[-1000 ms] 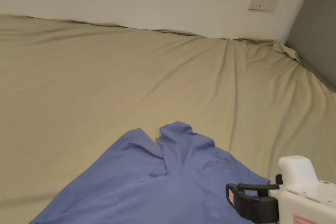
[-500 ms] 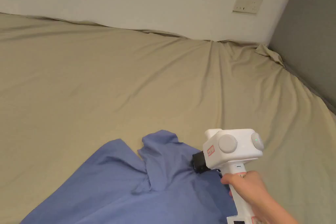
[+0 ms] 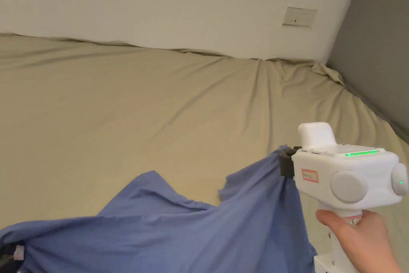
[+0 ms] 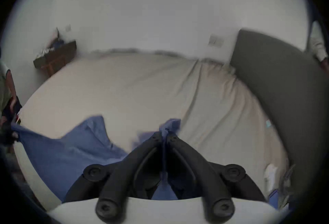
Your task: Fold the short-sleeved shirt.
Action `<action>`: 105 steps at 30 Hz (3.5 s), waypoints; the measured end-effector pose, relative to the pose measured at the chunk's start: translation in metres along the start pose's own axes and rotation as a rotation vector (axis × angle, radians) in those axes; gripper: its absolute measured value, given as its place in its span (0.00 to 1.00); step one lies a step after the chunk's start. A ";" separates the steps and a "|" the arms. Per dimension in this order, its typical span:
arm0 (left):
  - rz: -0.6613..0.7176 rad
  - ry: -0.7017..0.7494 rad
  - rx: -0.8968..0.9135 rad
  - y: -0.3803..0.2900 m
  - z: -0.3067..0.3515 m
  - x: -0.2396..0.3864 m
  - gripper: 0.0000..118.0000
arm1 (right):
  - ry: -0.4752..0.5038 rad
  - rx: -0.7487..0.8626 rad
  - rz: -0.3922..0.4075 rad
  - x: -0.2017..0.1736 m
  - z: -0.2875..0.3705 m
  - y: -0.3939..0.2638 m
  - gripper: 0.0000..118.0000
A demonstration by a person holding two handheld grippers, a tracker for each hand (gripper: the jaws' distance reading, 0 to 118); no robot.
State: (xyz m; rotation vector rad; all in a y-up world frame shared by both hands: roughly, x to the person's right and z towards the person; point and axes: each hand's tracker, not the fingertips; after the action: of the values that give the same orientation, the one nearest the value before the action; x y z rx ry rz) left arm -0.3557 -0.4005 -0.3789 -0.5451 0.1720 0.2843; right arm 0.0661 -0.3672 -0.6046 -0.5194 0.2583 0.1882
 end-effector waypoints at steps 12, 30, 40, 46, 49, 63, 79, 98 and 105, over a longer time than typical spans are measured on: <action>-0.304 -0.071 0.514 0.257 0.151 0.119 0.02 | -0.160 0.576 -0.099 0.099 0.264 0.167 0.04; -0.294 0.082 0.509 0.398 0.128 0.124 0.02 | -0.163 0.634 -0.081 0.101 0.222 0.309 0.04; -0.269 0.132 0.474 0.464 0.007 0.119 0.02 | -0.231 0.586 -0.060 0.088 0.104 0.401 0.04; -0.265 0.150 0.481 0.454 -0.068 0.108 0.02 | -0.259 0.564 0.005 0.086 0.040 0.403 0.04; -0.215 0.126 0.429 0.427 -0.116 0.095 0.02 | -0.255 0.513 0.019 0.085 -0.002 0.377 0.04; -0.169 0.150 0.125 0.256 -0.280 0.064 0.02 | -0.154 0.138 -0.046 0.082 -0.187 0.173 0.04; -0.188 0.090 0.115 0.076 -0.159 0.033 0.02 | -0.021 0.048 -0.109 0.043 -0.063 -0.054 0.04; -0.184 0.137 -0.157 -0.137 0.058 -0.013 0.02 | 0.003 -0.092 -0.222 0.056 0.185 -0.240 0.04; -0.185 0.148 -0.234 -0.166 0.062 -0.015 0.02 | -0.009 -0.210 -0.180 0.047 0.198 -0.282 0.04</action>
State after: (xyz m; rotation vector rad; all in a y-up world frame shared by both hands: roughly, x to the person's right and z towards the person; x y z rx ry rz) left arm -0.3129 -0.5064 -0.2425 -0.8094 0.2317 0.0835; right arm 0.2170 -0.5011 -0.3219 -0.7463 0.1828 0.0425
